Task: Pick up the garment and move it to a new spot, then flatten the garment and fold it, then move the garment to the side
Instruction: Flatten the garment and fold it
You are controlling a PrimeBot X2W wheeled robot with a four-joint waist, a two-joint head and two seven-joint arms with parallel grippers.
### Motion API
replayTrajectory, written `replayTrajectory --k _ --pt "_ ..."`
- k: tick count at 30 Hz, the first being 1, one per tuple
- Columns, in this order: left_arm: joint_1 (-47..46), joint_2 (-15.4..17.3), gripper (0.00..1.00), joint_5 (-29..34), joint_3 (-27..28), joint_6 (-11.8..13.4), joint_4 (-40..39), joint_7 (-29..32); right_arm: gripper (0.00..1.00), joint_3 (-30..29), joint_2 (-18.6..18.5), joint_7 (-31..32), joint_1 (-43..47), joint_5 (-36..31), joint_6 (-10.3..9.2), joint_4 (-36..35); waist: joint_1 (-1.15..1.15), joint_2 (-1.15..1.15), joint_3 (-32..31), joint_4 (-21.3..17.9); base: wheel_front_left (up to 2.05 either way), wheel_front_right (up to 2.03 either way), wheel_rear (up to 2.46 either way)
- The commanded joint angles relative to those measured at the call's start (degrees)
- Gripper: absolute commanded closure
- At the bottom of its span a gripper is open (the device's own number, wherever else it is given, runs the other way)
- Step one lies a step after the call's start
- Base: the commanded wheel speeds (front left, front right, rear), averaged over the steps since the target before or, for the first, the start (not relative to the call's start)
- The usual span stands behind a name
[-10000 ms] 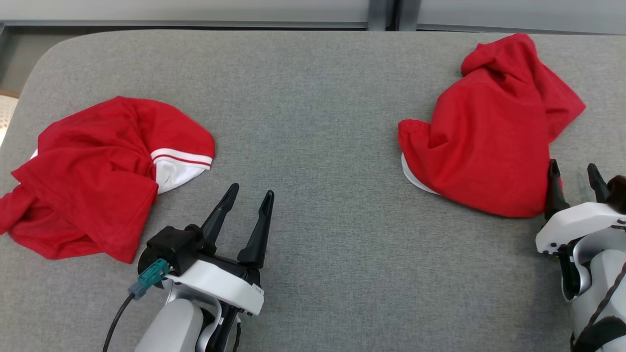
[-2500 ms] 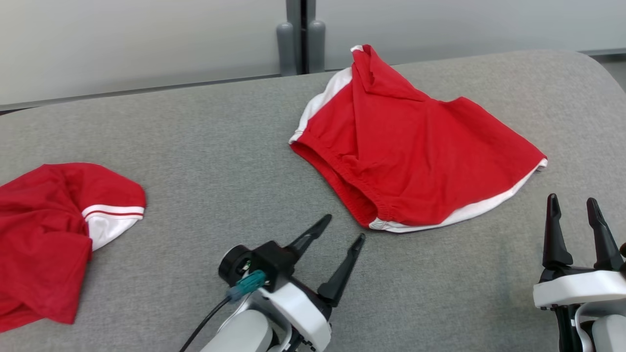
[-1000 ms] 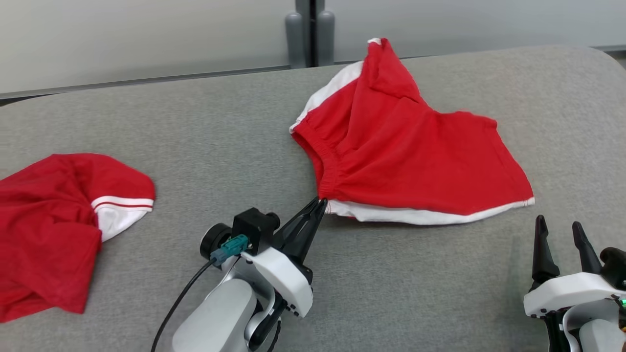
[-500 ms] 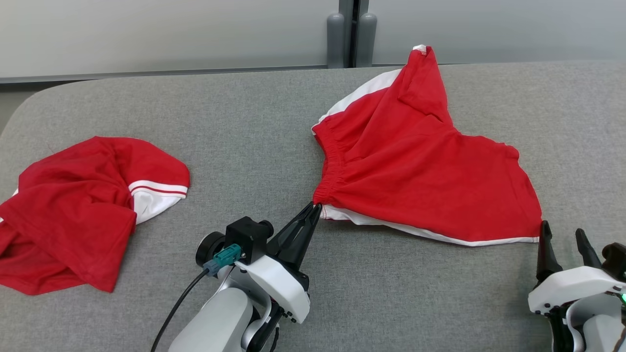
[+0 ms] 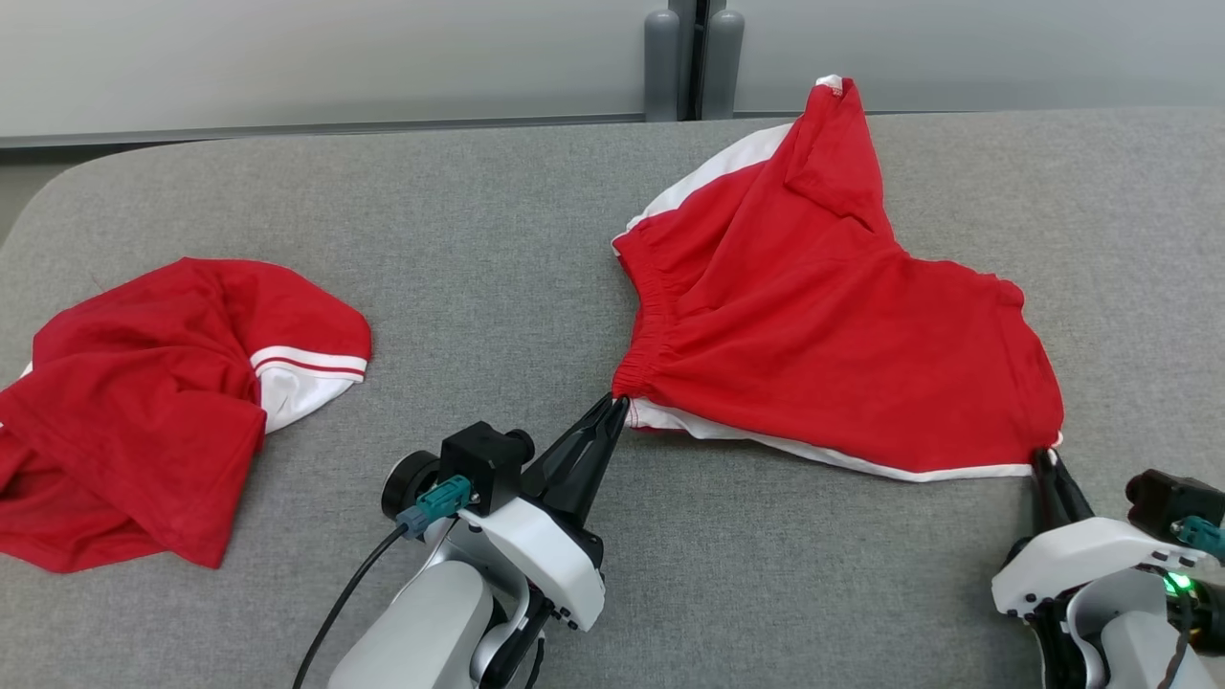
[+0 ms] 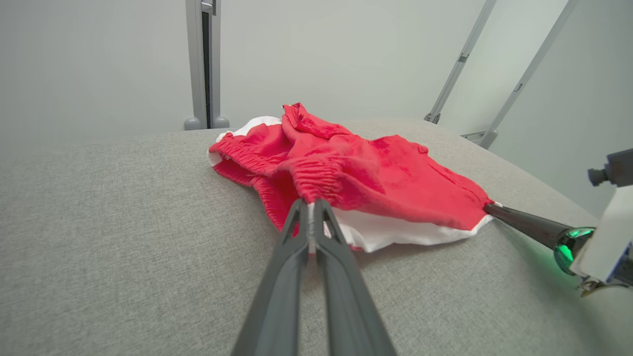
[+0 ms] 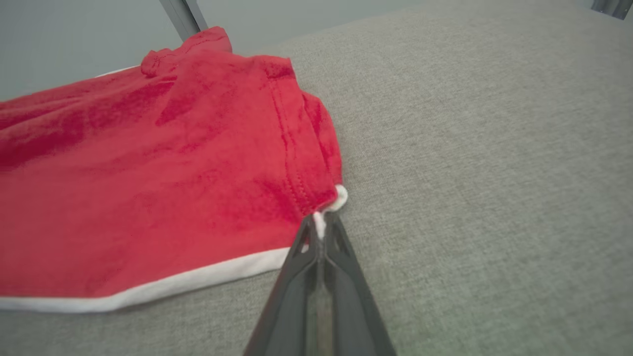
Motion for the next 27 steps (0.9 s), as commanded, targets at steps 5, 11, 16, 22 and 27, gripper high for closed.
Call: replayTrajectory --k 5,11,16,22,27 --pt "0.4 0.5 1.00 -0.7 1.5 -0.1 -0.5 0.0 1.00 4.4 -1.3 -2.0 -0.8 4.1 0.00 -3.7 0.00 0.00 -1.5 -0.6 0.00 0.00 0.00" --pt "-2.7 3.5 1.00 -1.9 1.3 -0.1 -4.1 -0.1 1.00 10.0 -3.9 -3.9 -2.5 8.6 0.00 -12.7 0.00 0.00 -4.6 -1.2 0.00 0.00 0.00" --pt "-6.3 5.9 1.00 -2.5 1.1 -0.1 -6.5 -0.1 1.00 11.6 -5.8 -4.8 -4.3 10.0 0.00 -19.0 0.00 0.00 -7.3 -1.6 0.00 0.00 0.00" --pt "-16.2 10.1 1.00 -3.6 -0.6 -0.1 -10.4 2.7 1.00 9.4 -6.1 -4.5 -8.2 10.5 0.00 -28.8 0.00 0.00 -12.0 -1.7 0.00 0.00 0.00" --pt "-23.7 12.1 1.00 -5.9 -0.8 -0.1 -13.9 8.0 1.00 6.1 -3.4 -1.0 -11.0 8.9 0.00 -34.8 0.00 0.00 -13.8 -1.9 0.00 0.00 0.00"
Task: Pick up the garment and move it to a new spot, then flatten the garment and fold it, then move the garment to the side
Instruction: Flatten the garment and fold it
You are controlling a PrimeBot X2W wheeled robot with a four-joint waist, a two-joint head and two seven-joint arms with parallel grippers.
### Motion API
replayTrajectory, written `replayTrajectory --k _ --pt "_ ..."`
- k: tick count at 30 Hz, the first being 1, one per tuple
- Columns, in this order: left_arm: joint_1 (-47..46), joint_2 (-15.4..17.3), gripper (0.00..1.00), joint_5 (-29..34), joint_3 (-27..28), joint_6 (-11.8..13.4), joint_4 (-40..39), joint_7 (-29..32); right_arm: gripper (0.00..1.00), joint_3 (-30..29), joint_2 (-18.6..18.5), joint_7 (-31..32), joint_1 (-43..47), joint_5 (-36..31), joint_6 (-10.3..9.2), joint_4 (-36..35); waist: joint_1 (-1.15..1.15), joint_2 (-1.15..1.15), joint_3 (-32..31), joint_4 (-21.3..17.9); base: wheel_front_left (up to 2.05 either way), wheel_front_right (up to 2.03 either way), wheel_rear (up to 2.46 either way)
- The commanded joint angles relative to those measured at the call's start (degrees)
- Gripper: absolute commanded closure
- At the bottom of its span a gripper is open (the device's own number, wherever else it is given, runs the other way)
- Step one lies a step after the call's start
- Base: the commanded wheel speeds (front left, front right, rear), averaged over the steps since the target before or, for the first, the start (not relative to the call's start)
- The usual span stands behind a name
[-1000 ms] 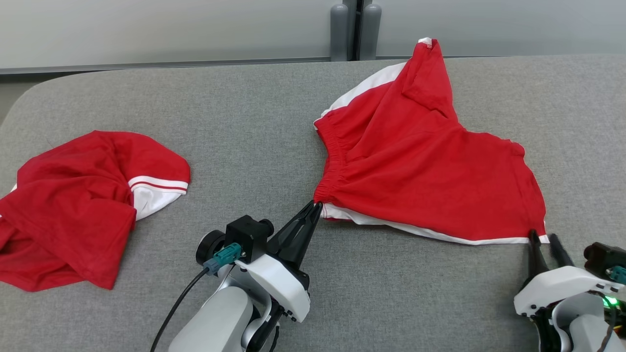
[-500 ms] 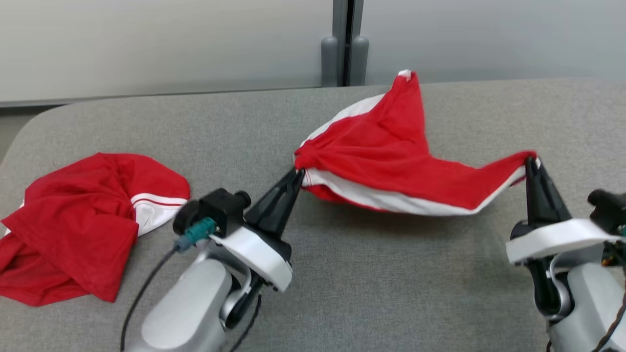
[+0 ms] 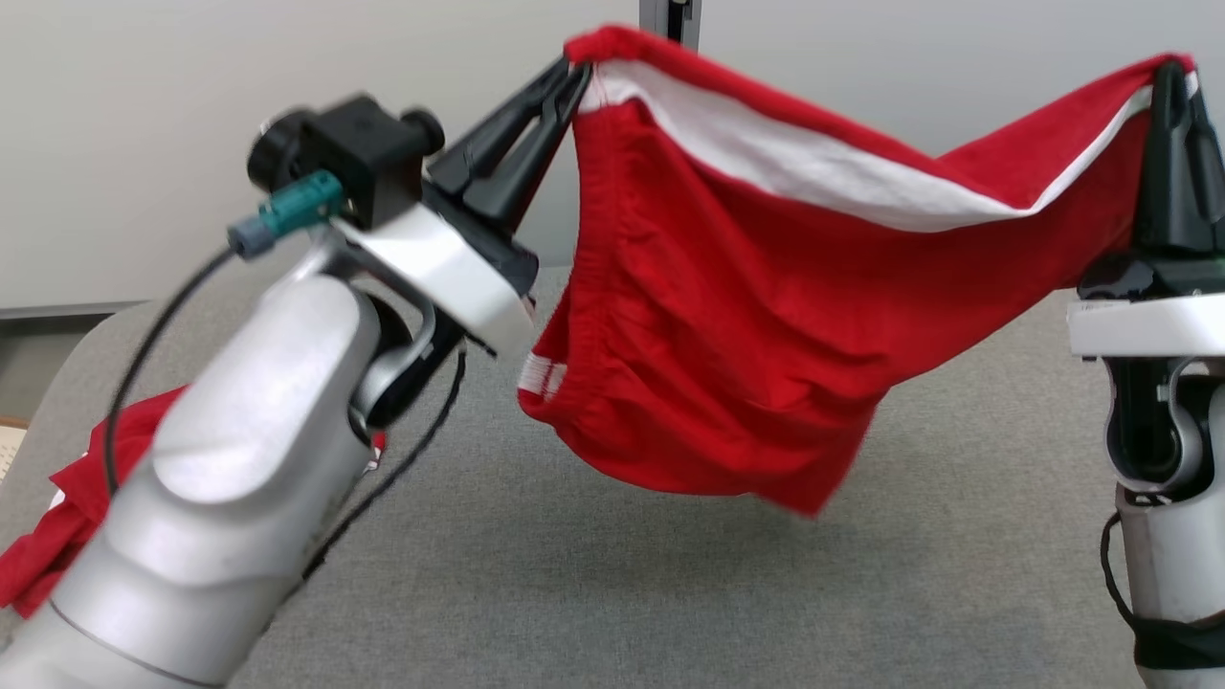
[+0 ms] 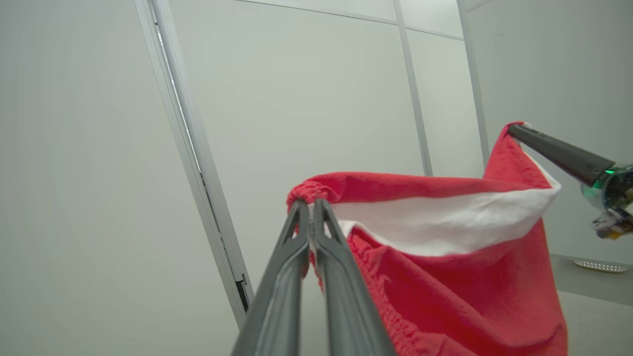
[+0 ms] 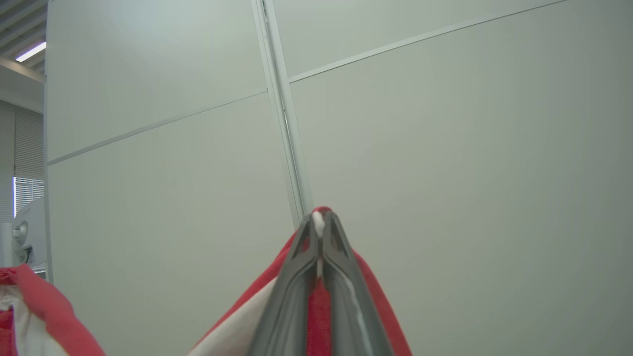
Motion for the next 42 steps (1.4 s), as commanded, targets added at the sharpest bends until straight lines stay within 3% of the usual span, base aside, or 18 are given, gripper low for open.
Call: replayTrajectory --k 1,6,11,14,17,22,29,33,37,42 --pt "-1.5 0.7 1.00 -0.2 0.0 -0.1 -0.5 0.6 1.00 -0.5 0.6 0.8 -0.7 -0.6 0.00 -1.0 0.00 0.00 -0.6 -0.2 0.00 0.00 0.00" --pt "-6.2 2.2 1.00 -0.7 1.0 0.4 -2.8 3.6 1.00 -3.9 3.8 5.5 -2.3 -5.0 0.00 -6.6 0.00 0.00 -1.4 -0.7 0.00 0.00 0.00" --pt "-5.1 2.2 1.00 -3.3 2.7 1.6 -4.4 4.8 1.00 -5.5 5.7 9.3 -1.5 -8.8 0.00 -11.2 0.00 0.00 -1.4 -1.2 0.00 0.00 0.00" --pt "-2.7 1.6 1.00 -7.2 4.2 2.1 -5.2 6.2 1.00 -6.9 6.2 11.6 -0.5 -9.3 0.00 -12.7 0.00 0.00 -1.0 -1.5 0.00 0.00 0.00" --pt "-0.2 -0.5 1.00 -15.3 7.5 2.5 -5.6 8.5 1.00 -9.6 6.4 13.9 -0.5 -9.1 0.00 -12.1 0.00 0.00 0.0 -1.9 0.00 0.00 0.00" --pt "-0.5 -0.2 1.00 -20.0 10.6 3.8 -5.4 10.9 1.00 -13.5 6.4 16.3 -3.9 -8.0 -0.01 -8.2 0.00 0.00 3.2 -2.8 0.00 0.00 0.00" --pt "-6.1 -0.7 1.00 -21.5 11.1 3.9 -5.6 14.2 1.00 -11.8 6.4 19.0 -13.1 -8.7 0.01 -4.8 0.00 0.00 13.5 -3.9 0.00 0.00 0.00" --pt "-13.0 -0.3 1.00 -20.6 11.5 3.6 -2.8 15.7 1.00 -8.7 6.3 18.8 -23.6 -11.9 0.00 -0.8 0.00 0.00 20.9 -5.6 0.00 0.00 0.00" --pt "-22.6 -0.2 1.00 -19.3 12.6 3.5 4.9 16.1 1.00 -8.5 6.5 15.2 -36.9 -14.1 0.00 8.3 0.00 0.00 27.4 -6.8 0.00 0.00 0.00" --pt "-35.0 -1.1 1.00 -19.2 15.8 2.2 14.7 11.5 1.00 -8.3 6.3 4.7 -51.2 -17.4 -0.01 20.7 0.00 0.00 33.1 -8.3 0.00 0.00 0.00"
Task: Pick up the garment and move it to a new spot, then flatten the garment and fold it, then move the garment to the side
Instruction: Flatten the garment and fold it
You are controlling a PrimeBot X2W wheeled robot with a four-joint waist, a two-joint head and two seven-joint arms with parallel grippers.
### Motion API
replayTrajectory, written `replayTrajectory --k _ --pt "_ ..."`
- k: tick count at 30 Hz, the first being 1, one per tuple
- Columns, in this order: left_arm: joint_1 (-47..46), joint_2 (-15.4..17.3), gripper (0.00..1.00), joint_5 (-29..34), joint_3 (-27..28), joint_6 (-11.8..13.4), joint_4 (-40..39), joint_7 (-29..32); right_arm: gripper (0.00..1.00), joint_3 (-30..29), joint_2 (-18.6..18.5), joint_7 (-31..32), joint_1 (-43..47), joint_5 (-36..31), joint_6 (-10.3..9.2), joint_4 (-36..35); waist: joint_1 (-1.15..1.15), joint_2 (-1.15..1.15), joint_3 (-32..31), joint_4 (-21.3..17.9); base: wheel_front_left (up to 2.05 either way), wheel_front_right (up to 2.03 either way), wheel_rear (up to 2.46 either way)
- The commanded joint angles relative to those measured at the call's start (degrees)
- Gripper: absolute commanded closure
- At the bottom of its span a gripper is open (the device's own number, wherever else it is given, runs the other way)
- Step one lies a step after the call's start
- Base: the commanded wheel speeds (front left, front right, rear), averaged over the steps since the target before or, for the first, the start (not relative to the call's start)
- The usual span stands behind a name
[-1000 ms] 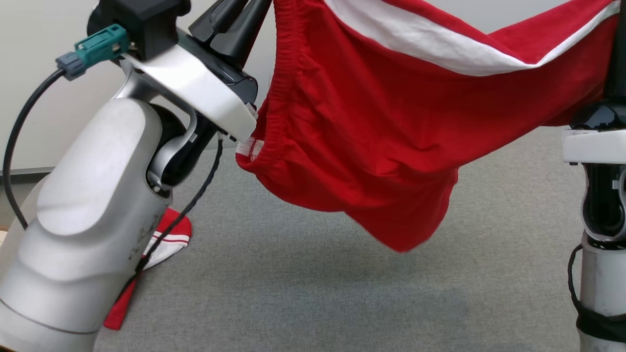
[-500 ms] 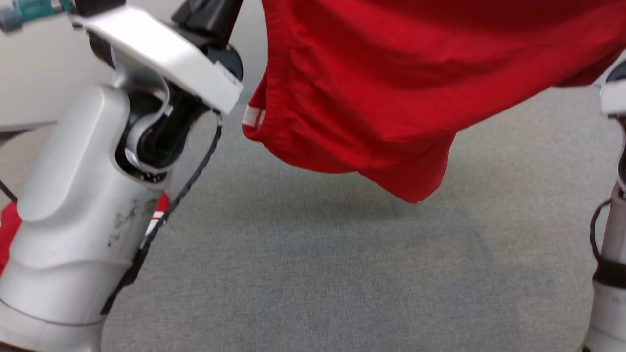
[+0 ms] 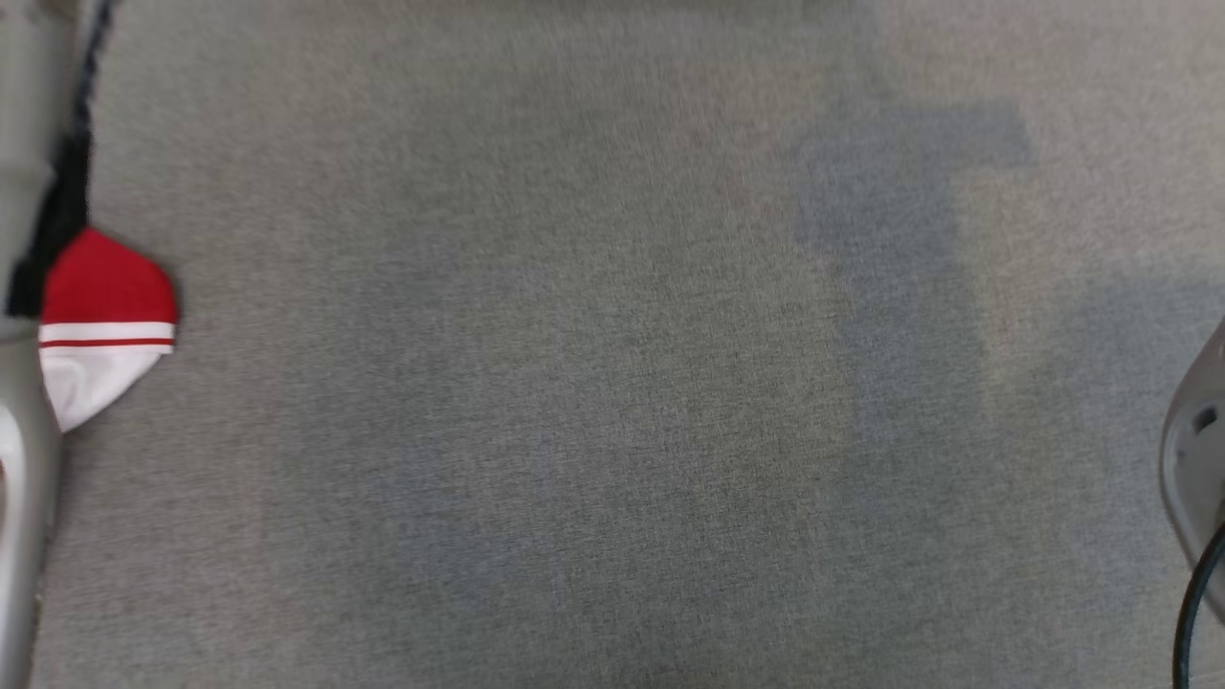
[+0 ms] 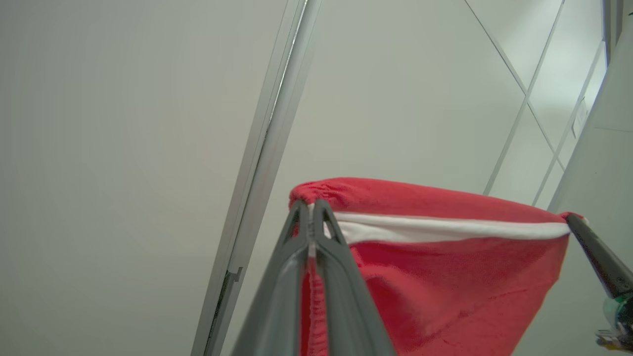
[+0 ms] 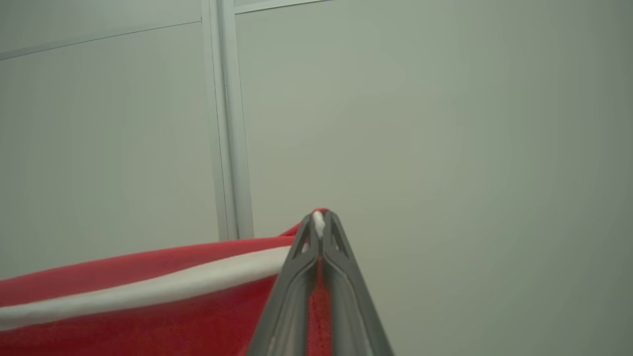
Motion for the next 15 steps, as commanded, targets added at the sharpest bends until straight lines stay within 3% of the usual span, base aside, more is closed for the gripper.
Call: replayTrajectory --k 1,7,15 --pt "-2.7 0.2 1.00 1.5 0.2 -0.5 1.9 -2.8 1.00 -0.8 -0.4 -2.9 -1.8 -0.3 -0.04 2.9 0.00 0.00 5.7 -2.2 0.00 0.00 0.00" --pt "-6.5 -0.9 1.00 6.7 -4.1 -2.2 9.8 -13.8 1.00 -3.1 -0.3 -10.4 -4.6 1.7 -0.07 15.2 0.00 0.00 8.5 -1.7 0.00 0.00 0.00" --pt "3.3 -2.1 1.00 5.8 -16.3 -2.4 13.4 -19.1 1.00 0.9 -0.3 -11.1 4.8 3.1 -0.02 24.2 0.00 0.00 9.3 0.9 0.00 0.00 0.00"
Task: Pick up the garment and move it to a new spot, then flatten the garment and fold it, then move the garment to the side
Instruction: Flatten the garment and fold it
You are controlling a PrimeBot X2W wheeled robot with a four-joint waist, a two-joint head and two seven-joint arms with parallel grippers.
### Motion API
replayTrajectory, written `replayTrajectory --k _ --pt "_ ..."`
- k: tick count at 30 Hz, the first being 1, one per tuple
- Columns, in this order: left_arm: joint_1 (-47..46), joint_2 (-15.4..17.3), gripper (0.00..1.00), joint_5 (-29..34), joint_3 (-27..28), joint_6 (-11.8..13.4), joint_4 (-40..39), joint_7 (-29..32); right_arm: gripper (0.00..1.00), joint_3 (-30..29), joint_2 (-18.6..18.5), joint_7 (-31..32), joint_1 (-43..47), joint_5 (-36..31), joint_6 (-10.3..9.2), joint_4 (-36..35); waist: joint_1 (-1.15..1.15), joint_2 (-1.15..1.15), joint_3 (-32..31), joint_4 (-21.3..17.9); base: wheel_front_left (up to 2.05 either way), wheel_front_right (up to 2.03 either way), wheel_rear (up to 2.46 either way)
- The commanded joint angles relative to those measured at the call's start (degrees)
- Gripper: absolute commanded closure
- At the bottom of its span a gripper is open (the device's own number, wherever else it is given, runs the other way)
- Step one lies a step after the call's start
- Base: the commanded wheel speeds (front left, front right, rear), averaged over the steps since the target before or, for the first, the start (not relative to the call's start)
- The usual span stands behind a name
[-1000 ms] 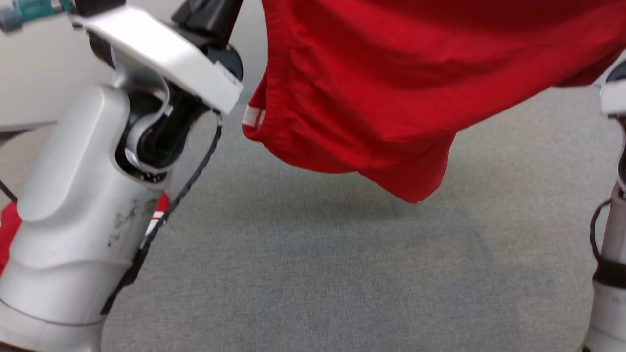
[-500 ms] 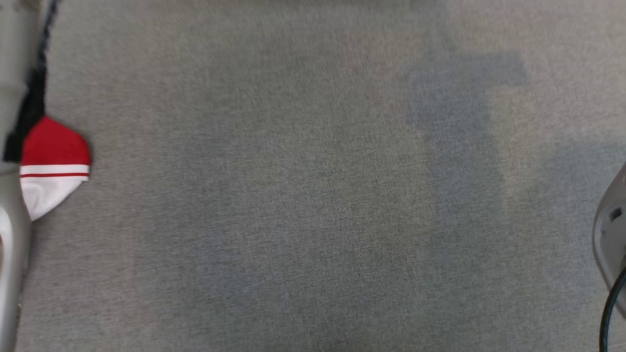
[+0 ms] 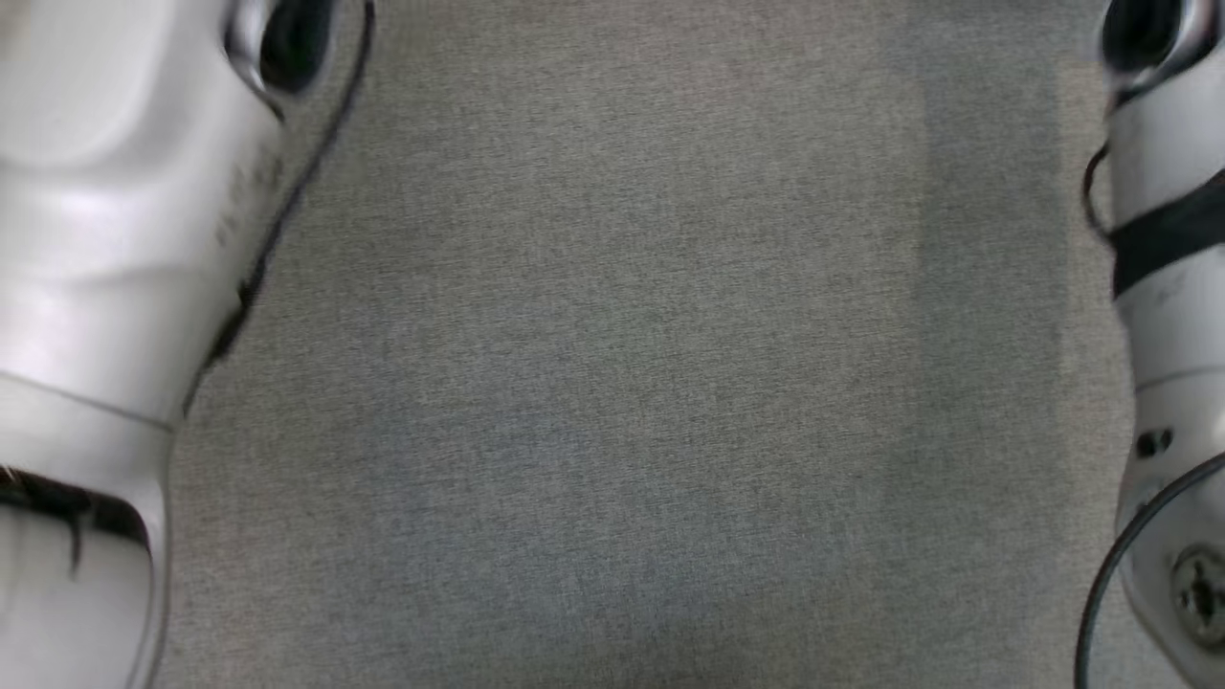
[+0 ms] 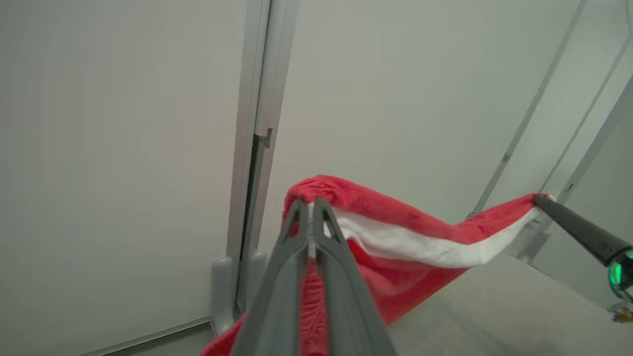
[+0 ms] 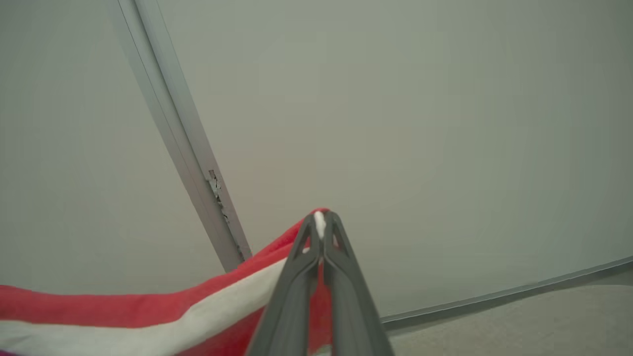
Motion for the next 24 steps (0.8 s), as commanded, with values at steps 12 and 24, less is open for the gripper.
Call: replayTrajectory --k 12,24 --pt "20.7 3.8 1.00 1.8 -11.1 -0.1 -4.4 -1.5 1.00 5.1 -1.6 -0.2 17.9 2.2 -0.02 7.5 0.00 0.00 -9.0 3.1 0.00 0.00 0.00" --pt "34.3 3.1 1.00 8.6 -13.4 -0.1 -6.3 -1.5 1.00 11.0 -6.2 0.3 27.1 5.1 -0.02 14.6 0.00 0.00 -19.4 3.4 0.00 0.00 0.00"
